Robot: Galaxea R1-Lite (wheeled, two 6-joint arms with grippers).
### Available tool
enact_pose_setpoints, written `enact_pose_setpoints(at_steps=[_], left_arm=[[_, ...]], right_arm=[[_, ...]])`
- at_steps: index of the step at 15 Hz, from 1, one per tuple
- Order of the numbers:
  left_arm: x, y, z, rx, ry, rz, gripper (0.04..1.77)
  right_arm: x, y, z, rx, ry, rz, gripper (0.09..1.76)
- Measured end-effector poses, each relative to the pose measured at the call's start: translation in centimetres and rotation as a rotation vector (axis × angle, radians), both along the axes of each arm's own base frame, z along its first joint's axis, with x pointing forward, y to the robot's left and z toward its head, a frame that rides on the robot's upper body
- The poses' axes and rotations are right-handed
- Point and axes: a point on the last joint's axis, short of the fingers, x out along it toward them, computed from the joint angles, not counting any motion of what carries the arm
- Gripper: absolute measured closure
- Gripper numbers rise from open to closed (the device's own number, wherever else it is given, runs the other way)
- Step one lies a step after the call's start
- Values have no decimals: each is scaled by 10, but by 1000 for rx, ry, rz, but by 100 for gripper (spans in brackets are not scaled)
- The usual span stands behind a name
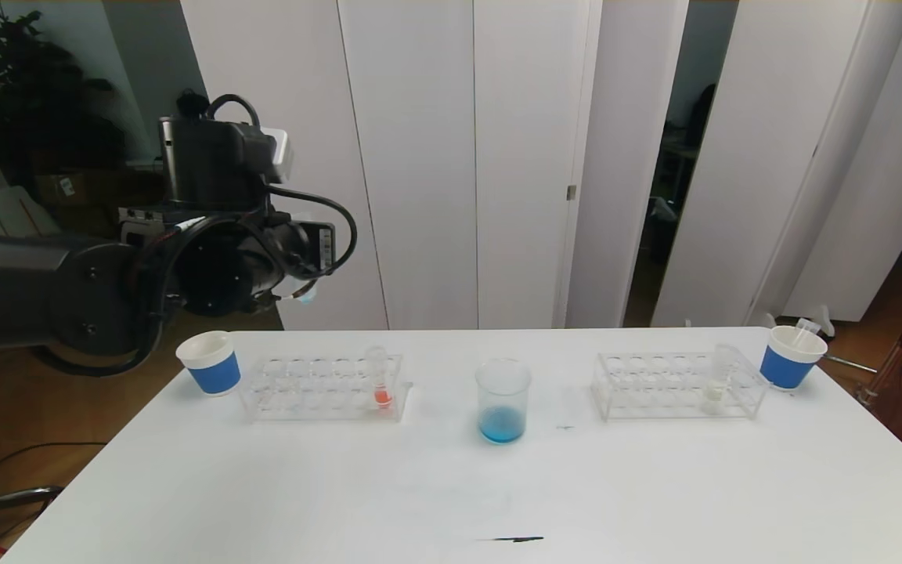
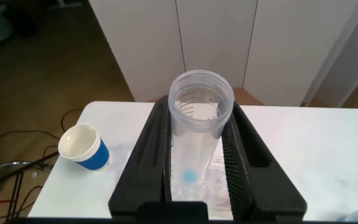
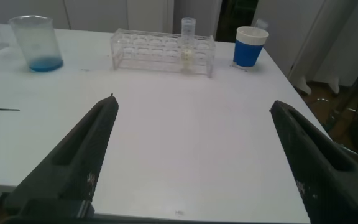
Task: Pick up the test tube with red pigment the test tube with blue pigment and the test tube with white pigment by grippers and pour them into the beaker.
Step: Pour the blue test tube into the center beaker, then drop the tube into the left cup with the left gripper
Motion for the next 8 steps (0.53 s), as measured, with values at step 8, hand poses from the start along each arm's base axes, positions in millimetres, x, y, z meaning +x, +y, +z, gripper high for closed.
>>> enact_pose_setpoints(at_steps=[8], left_arm=[[23, 89, -4, -35, -149, 263, 124]], right_arm=[[0, 0, 0, 0, 0, 0, 10]])
